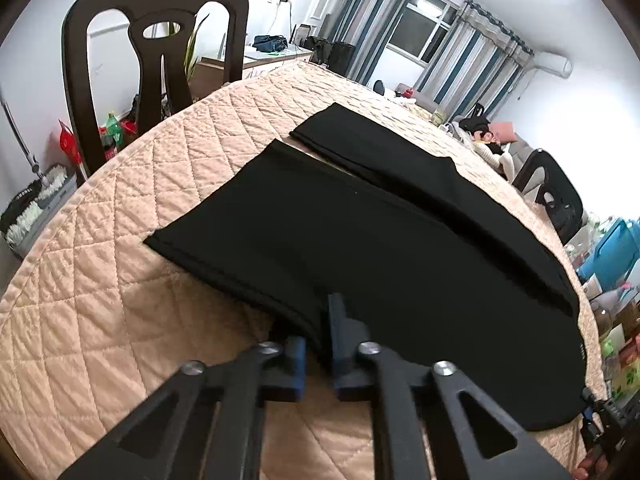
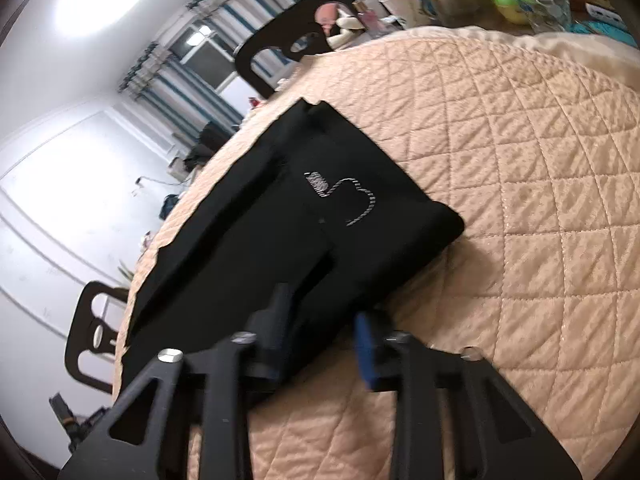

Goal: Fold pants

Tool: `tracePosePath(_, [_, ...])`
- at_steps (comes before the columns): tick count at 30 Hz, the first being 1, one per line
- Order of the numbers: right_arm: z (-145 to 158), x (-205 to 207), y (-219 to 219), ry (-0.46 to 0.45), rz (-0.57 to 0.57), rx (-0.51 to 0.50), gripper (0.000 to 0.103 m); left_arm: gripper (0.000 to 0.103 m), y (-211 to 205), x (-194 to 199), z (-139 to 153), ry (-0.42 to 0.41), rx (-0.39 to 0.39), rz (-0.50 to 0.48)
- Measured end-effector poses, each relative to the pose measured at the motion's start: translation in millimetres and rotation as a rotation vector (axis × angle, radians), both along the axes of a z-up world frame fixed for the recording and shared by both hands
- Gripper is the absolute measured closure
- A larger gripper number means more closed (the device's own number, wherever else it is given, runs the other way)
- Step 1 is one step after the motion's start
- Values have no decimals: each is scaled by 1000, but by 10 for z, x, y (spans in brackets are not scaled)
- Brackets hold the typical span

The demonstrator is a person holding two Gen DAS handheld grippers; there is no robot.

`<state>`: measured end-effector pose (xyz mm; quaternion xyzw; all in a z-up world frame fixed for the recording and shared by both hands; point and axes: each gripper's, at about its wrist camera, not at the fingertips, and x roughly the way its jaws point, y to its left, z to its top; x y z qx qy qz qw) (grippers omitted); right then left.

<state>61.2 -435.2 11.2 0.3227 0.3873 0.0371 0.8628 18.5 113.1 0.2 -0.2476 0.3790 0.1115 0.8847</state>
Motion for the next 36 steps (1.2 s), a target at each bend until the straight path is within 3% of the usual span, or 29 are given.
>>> tracePosePath(1, [-8, 3, -27, 4, -7, 1, 92, 97, 10, 7, -2, -1, -5, -4])
tracePosePath(4, [11, -7, -64, -9, -1, 23, 100, 99, 2, -1, 20, -8, -4, -21])
tracePosePath(13, [316, -519, -179, -121, 26, 44, 101, 99, -61, -548, 304, -115, -18, -83])
tracePosePath(20, [350, -1204, -358, -90, 12, 17, 101, 99, -99, -1082, 243, -126, -28, -128])
tracePosePath(25, [87, -1128, -341, 19, 47, -20, 100, 98, -118, -1022, 18, -28, -19, -116])
tracePosePath(27, [105, -1140, -343, 9, 49, -24, 99, 93, -117, -1093, 78, -34, 17, -89])
tracePosePath(31, [365, -1324, -304, -37, 26, -192, 83, 91, -39, -1187, 370, -84, 132, 7])
tracePosePath(34, [573, -1393, -321, -52, -43, -353, 83, 90, -25, -1237, 529, -127, 190, 46])
tracePosePath(36, [699, -1406, -315, -115, -61, -409, 83, 89, -44, -1219, 596, -149, 212, 43])
